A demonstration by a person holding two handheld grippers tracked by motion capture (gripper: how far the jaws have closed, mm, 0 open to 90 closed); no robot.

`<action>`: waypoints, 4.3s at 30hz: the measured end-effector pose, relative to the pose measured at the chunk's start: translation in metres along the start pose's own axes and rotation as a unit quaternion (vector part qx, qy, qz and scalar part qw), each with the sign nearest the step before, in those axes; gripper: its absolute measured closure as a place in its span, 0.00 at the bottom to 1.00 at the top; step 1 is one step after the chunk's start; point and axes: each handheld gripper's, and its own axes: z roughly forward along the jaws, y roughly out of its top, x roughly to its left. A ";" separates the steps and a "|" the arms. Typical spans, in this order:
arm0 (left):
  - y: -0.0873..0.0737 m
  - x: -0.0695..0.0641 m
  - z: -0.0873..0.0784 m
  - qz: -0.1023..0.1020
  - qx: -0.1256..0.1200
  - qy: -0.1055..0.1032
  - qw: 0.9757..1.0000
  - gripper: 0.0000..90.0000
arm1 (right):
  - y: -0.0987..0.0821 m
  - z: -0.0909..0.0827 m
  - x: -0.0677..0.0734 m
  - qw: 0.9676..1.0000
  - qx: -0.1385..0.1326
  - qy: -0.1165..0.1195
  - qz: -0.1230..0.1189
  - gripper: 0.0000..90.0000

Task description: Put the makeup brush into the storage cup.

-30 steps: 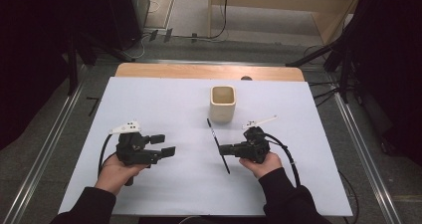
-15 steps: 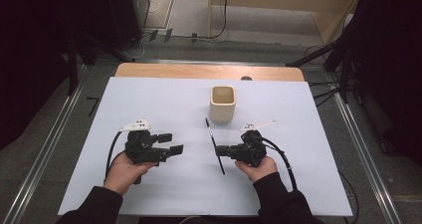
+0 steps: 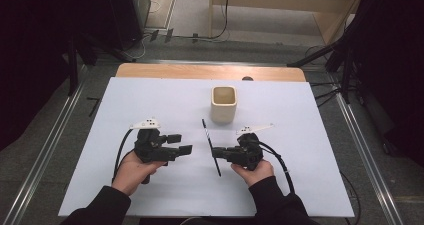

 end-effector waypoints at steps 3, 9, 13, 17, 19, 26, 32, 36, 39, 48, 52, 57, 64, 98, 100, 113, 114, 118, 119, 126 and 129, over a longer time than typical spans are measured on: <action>0.001 -0.001 0.003 -0.006 0.002 -0.004 1.000 0.32 | 0.000 0.002 0.001 1.000 -0.001 -0.002 -0.001 0.96; 0.005 -0.002 0.007 -0.018 0.002 -0.008 1.000 0.32 | -0.001 0.005 0.002 1.000 -0.009 -0.006 0.002 0.96; 0.006 -0.004 0.009 -0.017 -0.002 -0.005 1.000 0.33 | -0.001 0.008 0.004 1.000 -0.016 -0.007 0.005 0.96; 0.008 -0.004 0.012 -0.025 -0.004 -0.008 1.000 0.35 | -0.002 0.010 0.005 1.000 -0.022 -0.007 0.007 0.96; 0.009 -0.005 0.014 -0.027 -0.005 -0.007 1.000 0.35 | -0.002 0.011 0.006 1.000 -0.023 -0.007 0.011 0.96; 0.012 -0.005 0.019 -0.036 -0.001 -0.010 0.999 0.39 | -0.003 0.014 0.009 0.999 -0.031 -0.007 0.012 0.96; 0.013 -0.005 0.023 -0.041 -0.002 -0.013 0.999 0.40 | -0.004 0.017 0.012 0.999 -0.035 -0.006 0.013 0.96; 0.014 -0.005 0.024 -0.043 -0.005 -0.012 0.999 0.40 | -0.005 0.018 0.013 0.999 -0.038 -0.007 0.014 0.96; 0.014 -0.005 0.024 -0.045 -0.008 -0.012 0.999 0.42 | -0.005 0.019 0.013 0.999 -0.042 -0.006 0.019 0.96; 0.016 -0.004 0.031 -0.060 -0.002 -0.012 0.998 0.52 | -0.006 0.021 0.016 0.998 -0.055 -0.005 0.026 0.96; 0.016 -0.003 0.035 -0.072 -0.001 -0.012 0.997 0.56 | -0.006 0.021 0.017 0.998 -0.058 -0.002 0.030 0.96; 0.017 -0.005 0.039 -0.075 -0.003 -0.008 0.997 0.64 | -0.006 0.022 0.017 0.998 -0.060 -0.003 0.037 0.96; 0.018 -0.007 0.044 -0.080 0.004 0.007 0.997 0.73 | -0.006 0.026 0.017 0.998 -0.056 -0.011 0.042 0.96; 0.018 -0.005 0.051 -0.107 0.010 -0.019 0.994 0.95 | -0.006 0.031 0.016 0.998 -0.049 -0.010 0.048 0.90; 0.018 -0.005 0.050 -0.104 0.010 -0.019 0.994 0.95 | -0.006 0.030 0.016 0.998 -0.047 -0.011 0.041 0.79; 0.019 -0.004 0.046 -0.093 0.011 -0.020 0.995 0.95 | -0.003 0.020 0.012 0.999 -0.038 0.000 0.004 0.32; 0.019 -0.003 0.046 -0.092 0.011 -0.023 0.995 0.95 | -0.003 0.019 0.012 0.999 -0.036 0.005 0.002 0.31; 0.019 -0.004 0.047 -0.089 0.013 -0.028 0.996 0.95 | -0.002 0.014 0.012 0.999 -0.042 0.012 -0.028 0.28; 0.019 -0.004 0.047 -0.086 0.016 -0.030 0.996 0.95 | -0.002 0.012 0.012 0.998 -0.042 0.011 -0.035 0.28; 0.019 -0.004 0.045 -0.080 0.015 -0.038 0.996 0.95 | -0.001 0.008 0.006 0.997 -0.032 0.060 -0.042 0.29; 0.019 -0.004 0.045 -0.080 0.015 -0.044 0.996 0.95 | -0.001 0.007 0.006 0.995 -0.031 0.076 -0.050 0.32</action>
